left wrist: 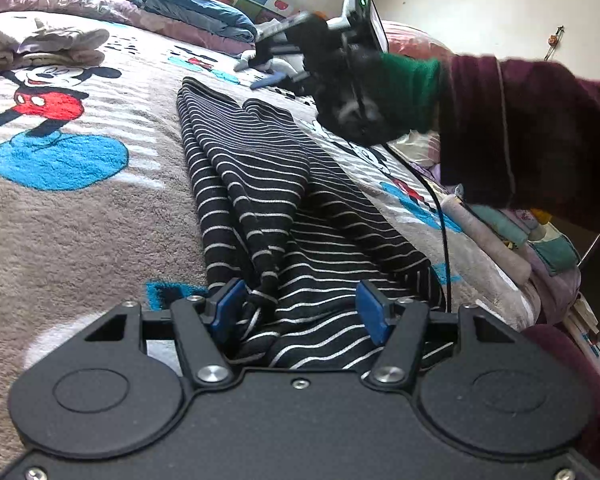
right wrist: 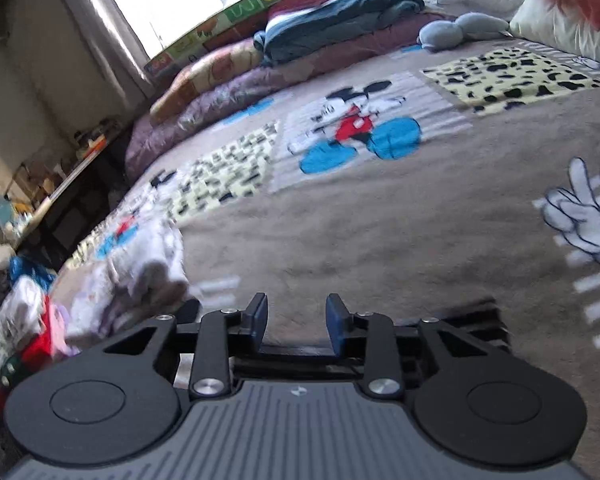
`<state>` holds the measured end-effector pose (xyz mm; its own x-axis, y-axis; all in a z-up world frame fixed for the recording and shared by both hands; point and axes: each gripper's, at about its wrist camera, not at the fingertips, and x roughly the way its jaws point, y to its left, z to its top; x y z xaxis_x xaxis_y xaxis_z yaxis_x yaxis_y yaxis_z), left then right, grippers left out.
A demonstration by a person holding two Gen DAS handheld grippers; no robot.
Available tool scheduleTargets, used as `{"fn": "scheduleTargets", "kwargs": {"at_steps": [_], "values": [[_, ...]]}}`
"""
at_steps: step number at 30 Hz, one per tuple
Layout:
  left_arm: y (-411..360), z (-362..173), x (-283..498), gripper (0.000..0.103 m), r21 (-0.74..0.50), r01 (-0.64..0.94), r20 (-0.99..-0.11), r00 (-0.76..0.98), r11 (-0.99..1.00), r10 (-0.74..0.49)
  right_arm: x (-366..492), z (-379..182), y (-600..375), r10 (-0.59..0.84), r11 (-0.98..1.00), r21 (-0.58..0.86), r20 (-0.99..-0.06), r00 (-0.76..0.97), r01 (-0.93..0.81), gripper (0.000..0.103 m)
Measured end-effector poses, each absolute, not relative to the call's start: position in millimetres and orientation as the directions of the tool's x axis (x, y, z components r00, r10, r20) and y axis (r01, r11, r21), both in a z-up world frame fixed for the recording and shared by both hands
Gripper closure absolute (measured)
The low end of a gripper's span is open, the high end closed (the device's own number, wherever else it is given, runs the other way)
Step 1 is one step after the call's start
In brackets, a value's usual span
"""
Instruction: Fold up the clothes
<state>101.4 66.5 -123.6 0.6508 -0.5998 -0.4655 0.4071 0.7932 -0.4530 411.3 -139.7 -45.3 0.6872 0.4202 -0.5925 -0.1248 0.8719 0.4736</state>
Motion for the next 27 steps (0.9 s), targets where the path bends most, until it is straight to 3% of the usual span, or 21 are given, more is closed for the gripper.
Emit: {"fn": "scheduleTargets", "kwargs": {"at_steps": [18, 19, 20, 27], "values": [[67, -125, 102, 0.043, -0.460, 0.409, -0.461, 0.649, 0.788, -0.606, 399, -90, -146, 0.474, 0.861, 0.476, -0.626, 0.619, -0.178, 0.068], [67, -125, 102, 0.043, -0.460, 0.409, -0.462, 0.649, 0.789, -0.605, 398, -91, -147, 0.485, 0.854, 0.488, -0.617, 0.620, -0.184, 0.074], [67, -125, 102, 0.043, -0.460, 0.408, -0.462, 0.649, 0.789, -0.605, 397, -91, -148, 0.497, 0.845, 0.500, -0.606, 0.622, -0.188, 0.094], [75, -127, 105, 0.043, -0.535, 0.374, -0.442, 0.641, 0.758, -0.628, 385, -67, -164, 0.537, 0.793, 0.572, -0.489, 0.687, -0.212, 0.096]]}}
